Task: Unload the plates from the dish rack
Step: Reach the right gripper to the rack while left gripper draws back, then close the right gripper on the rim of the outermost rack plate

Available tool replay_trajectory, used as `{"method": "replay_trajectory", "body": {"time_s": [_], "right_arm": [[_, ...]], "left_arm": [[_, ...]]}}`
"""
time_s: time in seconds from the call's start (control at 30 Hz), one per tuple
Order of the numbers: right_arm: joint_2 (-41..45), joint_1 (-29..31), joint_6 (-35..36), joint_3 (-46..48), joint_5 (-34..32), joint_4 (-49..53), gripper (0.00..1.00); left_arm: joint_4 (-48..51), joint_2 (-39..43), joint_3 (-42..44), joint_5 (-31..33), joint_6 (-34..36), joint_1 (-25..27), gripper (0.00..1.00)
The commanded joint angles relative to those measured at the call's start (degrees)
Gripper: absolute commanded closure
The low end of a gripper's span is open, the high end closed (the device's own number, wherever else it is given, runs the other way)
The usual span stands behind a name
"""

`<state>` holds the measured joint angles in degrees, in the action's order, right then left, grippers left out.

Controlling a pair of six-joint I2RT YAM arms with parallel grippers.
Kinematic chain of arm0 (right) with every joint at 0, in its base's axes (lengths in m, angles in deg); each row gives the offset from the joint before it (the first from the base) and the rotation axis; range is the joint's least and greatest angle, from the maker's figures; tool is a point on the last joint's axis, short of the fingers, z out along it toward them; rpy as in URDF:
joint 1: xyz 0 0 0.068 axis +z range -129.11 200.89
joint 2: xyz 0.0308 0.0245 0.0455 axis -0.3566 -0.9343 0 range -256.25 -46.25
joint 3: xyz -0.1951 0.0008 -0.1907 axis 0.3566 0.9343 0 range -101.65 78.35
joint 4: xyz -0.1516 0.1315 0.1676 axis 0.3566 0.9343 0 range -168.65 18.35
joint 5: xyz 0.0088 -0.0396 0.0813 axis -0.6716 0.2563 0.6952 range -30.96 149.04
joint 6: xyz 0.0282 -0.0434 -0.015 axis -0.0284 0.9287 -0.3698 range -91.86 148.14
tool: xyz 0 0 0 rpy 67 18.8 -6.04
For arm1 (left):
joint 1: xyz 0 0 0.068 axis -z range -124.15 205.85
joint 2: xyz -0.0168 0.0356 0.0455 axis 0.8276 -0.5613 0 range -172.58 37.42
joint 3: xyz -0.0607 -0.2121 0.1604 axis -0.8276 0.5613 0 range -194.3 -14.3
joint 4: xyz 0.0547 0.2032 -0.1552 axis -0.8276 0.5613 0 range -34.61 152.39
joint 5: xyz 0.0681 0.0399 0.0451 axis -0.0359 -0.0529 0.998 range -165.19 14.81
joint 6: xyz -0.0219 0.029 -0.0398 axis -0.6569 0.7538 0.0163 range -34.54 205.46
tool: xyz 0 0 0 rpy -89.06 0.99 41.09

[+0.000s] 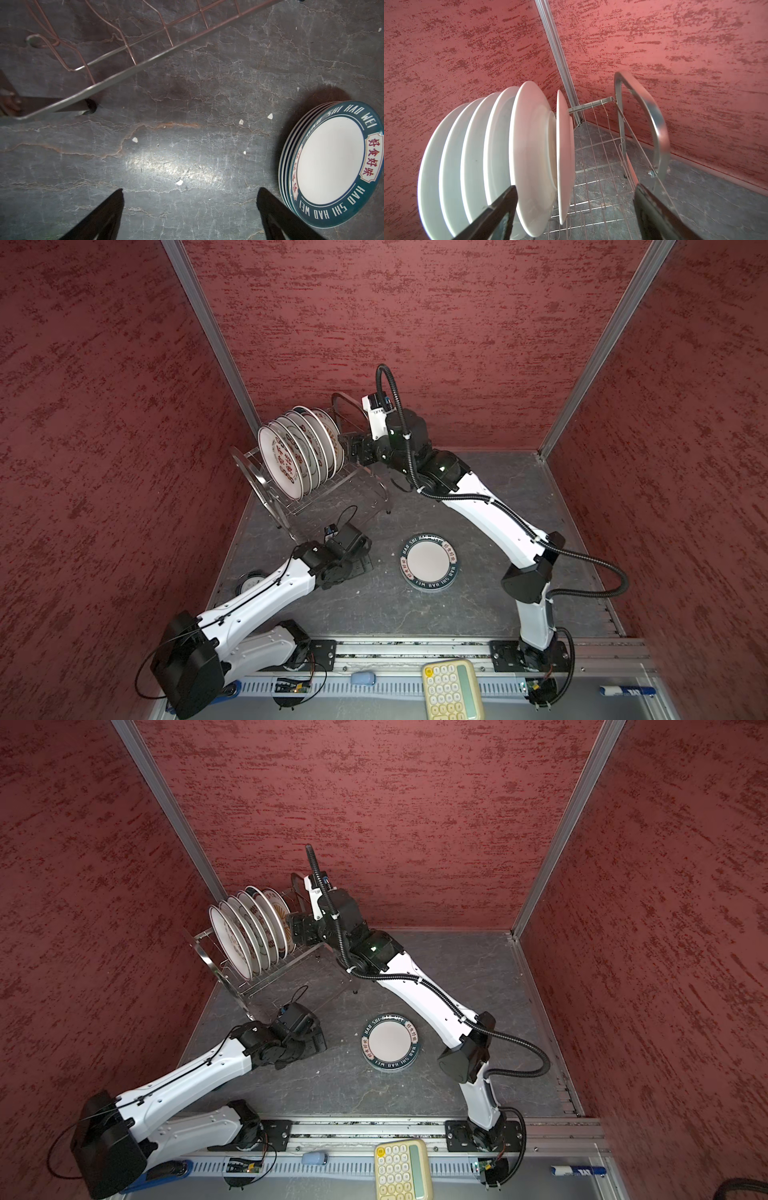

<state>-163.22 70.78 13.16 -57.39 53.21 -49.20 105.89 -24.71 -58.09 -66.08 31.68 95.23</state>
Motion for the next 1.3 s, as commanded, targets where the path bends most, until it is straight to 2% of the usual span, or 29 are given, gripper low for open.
{"method": "replay_trajectory", "body": {"time_s": [0.0,0.6,0.83,1.0,1.27], "right_arm": [[-2.7,0.6,0.2,-4.6,-3.2,1.7,0.16],[-10.4,0.9,-2.3,-10.1,-2.8,1.0,0.41],[-11.1,1.1,-3.2,-10.1,-1.6,1.4,0.51],[-11.3,1.2,-3.8,-10.1,-0.1,1.2,0.55],[-12.3,1.3,-4.5,-10.1,2.7,0.3,0.67]], "left_arm": [[1.2,2.0,0.9,0.7,-0.5,-0.6,0.01],[1.9,6.2,4.2,0.4,-0.6,-1.1,0.01],[4.0,8.7,4.4,4.4,-2.7,-1.1,0.01],[2.1,9.9,5.3,5.2,-3.0,-1.6,0.01],[1.7,9.7,5.1,8.2,-4.4,-1.8,0.01]]}}
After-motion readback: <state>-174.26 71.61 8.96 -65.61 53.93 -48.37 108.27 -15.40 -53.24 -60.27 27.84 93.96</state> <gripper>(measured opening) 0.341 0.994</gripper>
